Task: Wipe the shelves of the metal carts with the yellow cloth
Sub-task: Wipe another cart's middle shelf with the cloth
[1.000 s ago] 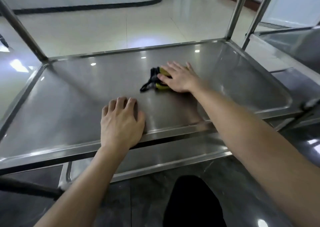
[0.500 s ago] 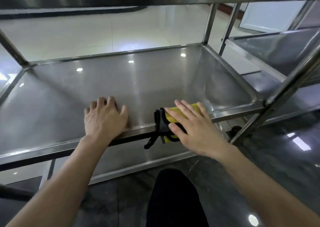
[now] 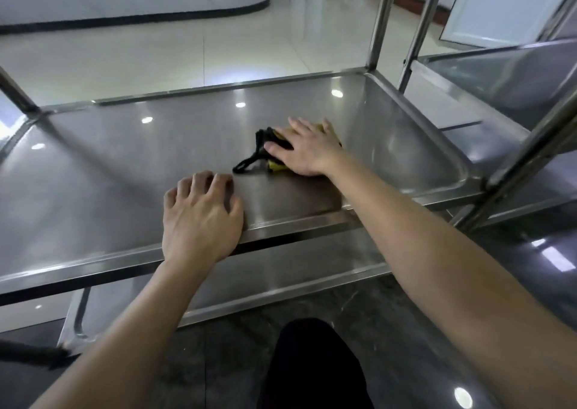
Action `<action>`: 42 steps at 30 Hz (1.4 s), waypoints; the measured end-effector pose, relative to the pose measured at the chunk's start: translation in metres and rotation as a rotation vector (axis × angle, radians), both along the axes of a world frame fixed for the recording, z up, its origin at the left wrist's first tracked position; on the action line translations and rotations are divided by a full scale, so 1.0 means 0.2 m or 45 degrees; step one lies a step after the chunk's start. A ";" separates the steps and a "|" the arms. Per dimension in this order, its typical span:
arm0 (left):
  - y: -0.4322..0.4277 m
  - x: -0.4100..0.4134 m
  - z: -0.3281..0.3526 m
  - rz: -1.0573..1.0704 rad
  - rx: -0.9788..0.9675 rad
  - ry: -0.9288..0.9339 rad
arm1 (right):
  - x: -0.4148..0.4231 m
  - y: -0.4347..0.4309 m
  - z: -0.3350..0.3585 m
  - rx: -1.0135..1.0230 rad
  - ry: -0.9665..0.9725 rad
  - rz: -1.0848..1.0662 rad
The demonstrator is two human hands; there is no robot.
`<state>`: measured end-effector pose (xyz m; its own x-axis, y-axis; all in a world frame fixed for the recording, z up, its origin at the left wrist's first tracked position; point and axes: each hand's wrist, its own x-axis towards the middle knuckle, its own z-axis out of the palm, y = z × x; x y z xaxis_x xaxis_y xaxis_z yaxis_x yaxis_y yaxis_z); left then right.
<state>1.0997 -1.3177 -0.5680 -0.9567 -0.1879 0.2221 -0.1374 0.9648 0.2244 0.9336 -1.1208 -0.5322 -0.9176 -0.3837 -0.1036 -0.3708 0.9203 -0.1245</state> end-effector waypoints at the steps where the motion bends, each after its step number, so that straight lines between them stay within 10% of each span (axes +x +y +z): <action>1: 0.00 0.00 0.00 0.006 0.009 -0.006 | 0.17 0.06 -0.02 -0.014 0.004 0.050; 7: 0.00 0.01 0.04 0.002 0.005 -0.088 | 0.65 0.46 -0.06 -0.032 0.056 0.077; 17: 0.50 -0.25 0.09 -0.080 0.078 -0.028 | -0.20 0.47 -0.03 0.039 0.041 -0.198; 26: 0.56 -0.25 -0.01 -0.104 -0.022 0.025 | 0.51 0.77 -0.08 0.028 0.048 -0.029; 35: 0.55 -0.28 -0.02 -0.081 -0.038 0.000 | -0.53 0.37 0.00 0.040 0.037 -0.249; 42: 0.55 -0.28 0.00 -0.063 -0.056 -0.072 | 0.28 0.75 -0.05 -0.040 0.013 -0.086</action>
